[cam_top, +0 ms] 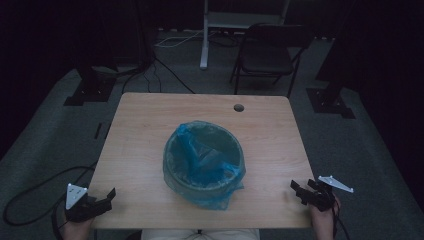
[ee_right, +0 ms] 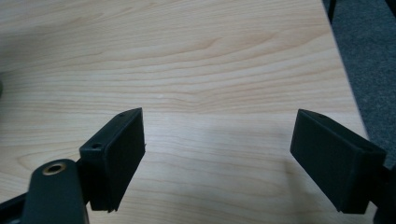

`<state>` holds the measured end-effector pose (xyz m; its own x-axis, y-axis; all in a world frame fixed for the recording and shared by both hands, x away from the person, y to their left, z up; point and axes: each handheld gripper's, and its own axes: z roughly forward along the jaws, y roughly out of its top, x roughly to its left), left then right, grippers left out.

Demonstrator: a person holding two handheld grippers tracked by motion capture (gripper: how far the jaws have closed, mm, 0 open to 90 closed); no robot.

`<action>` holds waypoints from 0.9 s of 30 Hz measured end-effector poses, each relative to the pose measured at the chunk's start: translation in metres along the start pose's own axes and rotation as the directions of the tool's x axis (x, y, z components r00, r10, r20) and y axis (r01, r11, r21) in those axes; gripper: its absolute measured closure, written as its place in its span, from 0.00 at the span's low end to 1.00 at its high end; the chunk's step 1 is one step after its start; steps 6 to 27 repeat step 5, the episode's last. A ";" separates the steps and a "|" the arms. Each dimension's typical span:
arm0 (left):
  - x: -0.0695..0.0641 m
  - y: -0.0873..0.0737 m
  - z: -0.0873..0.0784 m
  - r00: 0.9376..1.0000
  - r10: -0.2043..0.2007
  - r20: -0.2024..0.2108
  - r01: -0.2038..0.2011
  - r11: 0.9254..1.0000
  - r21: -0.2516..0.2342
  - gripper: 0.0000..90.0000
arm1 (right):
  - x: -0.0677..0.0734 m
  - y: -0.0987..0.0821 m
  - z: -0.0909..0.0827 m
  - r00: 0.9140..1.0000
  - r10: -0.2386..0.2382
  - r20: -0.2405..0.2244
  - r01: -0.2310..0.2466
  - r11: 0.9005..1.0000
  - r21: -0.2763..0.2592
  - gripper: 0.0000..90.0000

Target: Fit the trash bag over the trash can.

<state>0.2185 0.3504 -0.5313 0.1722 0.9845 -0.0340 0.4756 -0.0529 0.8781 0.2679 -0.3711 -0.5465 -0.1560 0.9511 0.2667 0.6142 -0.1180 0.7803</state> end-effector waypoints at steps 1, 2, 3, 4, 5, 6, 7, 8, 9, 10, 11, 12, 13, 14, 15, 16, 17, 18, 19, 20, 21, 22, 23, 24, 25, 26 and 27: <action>0.001 0.000 -0.001 1.000 -0.011 -0.008 0.011 1.000 -0.005 0.00 | -0.001 -0.001 0.001 1.000 0.002 0.002 -0.002 1.000 0.000 0.19; 0.002 0.000 -0.001 1.000 -0.022 -0.012 0.022 1.000 -0.013 0.00 | -0.002 -0.002 0.002 1.000 0.005 0.004 -0.005 1.000 0.005 0.19; 0.003 -0.001 -0.002 0.999 -0.035 -0.015 0.035 0.999 -0.024 0.00 | -0.002 -0.003 0.003 1.000 0.000 0.005 0.000 1.000 0.012 0.19; 0.003 -0.001 -0.002 0.999 -0.037 -0.015 0.037 0.999 -0.025 0.00 | -0.001 -0.003 0.003 1.000 0.004 0.001 -0.004 1.000 0.018 0.19; 0.003 -0.001 -0.002 0.999 -0.037 -0.015 0.037 0.999 -0.025 0.00 | -0.001 -0.003 0.003 1.000 0.001 -0.006 -0.001 1.000 0.010 0.19; 0.003 -0.001 -0.002 0.999 -0.037 -0.015 0.037 0.999 -0.025 0.00 | -0.001 -0.003 0.003 1.000 0.001 -0.006 -0.001 1.000 0.010 0.19; 0.003 -0.001 -0.002 0.999 -0.037 -0.015 0.037 0.999 -0.025 0.00 | -0.001 -0.003 0.003 1.000 0.001 -0.006 -0.001 1.000 0.010 0.19; 0.003 -0.001 -0.002 0.999 -0.037 -0.015 0.037 0.999 -0.025 0.00 | -0.001 -0.003 0.003 1.000 0.001 -0.006 -0.001 1.000 0.010 0.19; 0.003 -0.001 -0.002 0.999 -0.037 -0.015 0.037 0.999 -0.025 0.00 | -0.001 -0.003 0.003 1.000 0.001 -0.006 -0.001 1.000 0.010 0.19; 0.003 -0.001 -0.002 0.999 -0.037 -0.015 0.037 0.999 -0.025 0.00 | -0.001 -0.003 0.003 1.000 0.001 -0.006 -0.001 1.000 0.010 0.19; 0.003 -0.001 -0.002 0.999 -0.037 -0.015 0.037 0.999 -0.025 0.00 | -0.001 -0.003 0.003 1.000 0.001 -0.006 -0.001 1.000 0.010 0.19; 0.003 -0.001 -0.002 0.999 -0.037 -0.015 0.037 0.999 -0.025 0.00 | -0.001 -0.003 0.003 1.000 0.001 -0.006 -0.001 1.000 0.010 0.19; 0.003 -0.001 -0.002 0.999 -0.037 -0.015 0.037 0.999 -0.025 0.00 | -0.001 -0.003 0.003 1.000 0.001 -0.006 -0.001 1.000 0.010 0.19; 0.003 -0.001 -0.002 0.999 -0.037 -0.015 0.037 0.999 -0.025 0.00 | -0.001 -0.003 0.003 1.000 0.001 -0.006 -0.001 1.000 0.010 0.19; 0.003 -0.001 -0.002 0.999 -0.037 -0.015 0.037 0.999 -0.025 0.00 | -0.001 -0.003 0.003 1.000 0.001 -0.006 -0.001 1.000 0.010 0.19; 0.003 -0.001 -0.002 0.999 -0.037 -0.015 0.037 0.999 -0.025 0.00 | -0.001 -0.003 0.003 1.000 0.001 -0.006 -0.001 1.000 0.010 0.19; 0.003 -0.001 -0.002 0.999 -0.037 -0.015 0.037 0.999 -0.025 0.00 | -0.001 -0.003 0.003 1.000 0.001 -0.006 -0.001 1.000 0.010 0.19; 0.003 -0.001 -0.002 0.999 -0.037 -0.015 0.037 0.999 -0.025 0.00 | -0.001 -0.003 0.003 1.000 0.001 -0.006 -0.001 1.000 0.010 0.19; 0.003 -0.001 -0.002 0.999 -0.037 -0.015 0.037 0.999 -0.025 0.00 | -0.001 -0.003 0.003 1.000 0.001 -0.006 -0.001 1.000 0.010 0.19; 0.003 -0.001 -0.002 0.999 -0.037 -0.015 0.037 0.999 -0.025 0.00 | -0.001 -0.003 0.003 1.000 0.001 -0.006 -0.001 1.000 0.010 0.19; 0.003 -0.001 -0.002 0.999 -0.037 -0.015 0.037 0.999 -0.025 0.00 | -0.001 -0.003 0.003 1.000 0.001 -0.006 -0.001 1.000 0.010 0.19; 0.003 -0.001 -0.002 0.999 -0.037 -0.015 0.037 0.999 -0.025 0.00 | -0.001 -0.003 0.003 1.000 0.001 -0.006 -0.001 1.000 0.010 0.19; 0.003 -0.001 -0.002 0.999 -0.037 -0.015 0.037 0.999 -0.025 0.00 | -0.001 -0.003 0.003 1.000 0.001 -0.006 -0.001 1.000 0.010 0.19; 0.003 -0.001 -0.002 0.999 -0.037 -0.015 0.037 0.999 -0.025 0.00 | -0.001 -0.003 0.003 1.000 0.001 -0.006 -0.001 1.000 0.010 0.19; 0.003 -0.001 -0.002 0.999 -0.037 -0.015 0.037 0.999 -0.025 0.00 | -0.001 -0.003 0.003 1.000 0.001 -0.006 -0.001 1.000 0.010 0.19; 0.003 -0.001 -0.002 0.999 -0.037 -0.015 0.037 0.999 -0.025 0.00 | -0.001 -0.003 0.003 1.000 0.001 -0.006 -0.001 1.000 0.010 0.19; 0.003 -0.001 -0.002 0.999 -0.037 -0.015 0.037 0.999 -0.025 0.00 | -0.001 -0.003 0.003 1.000 0.001 -0.006 -0.001 1.000 0.010 0.19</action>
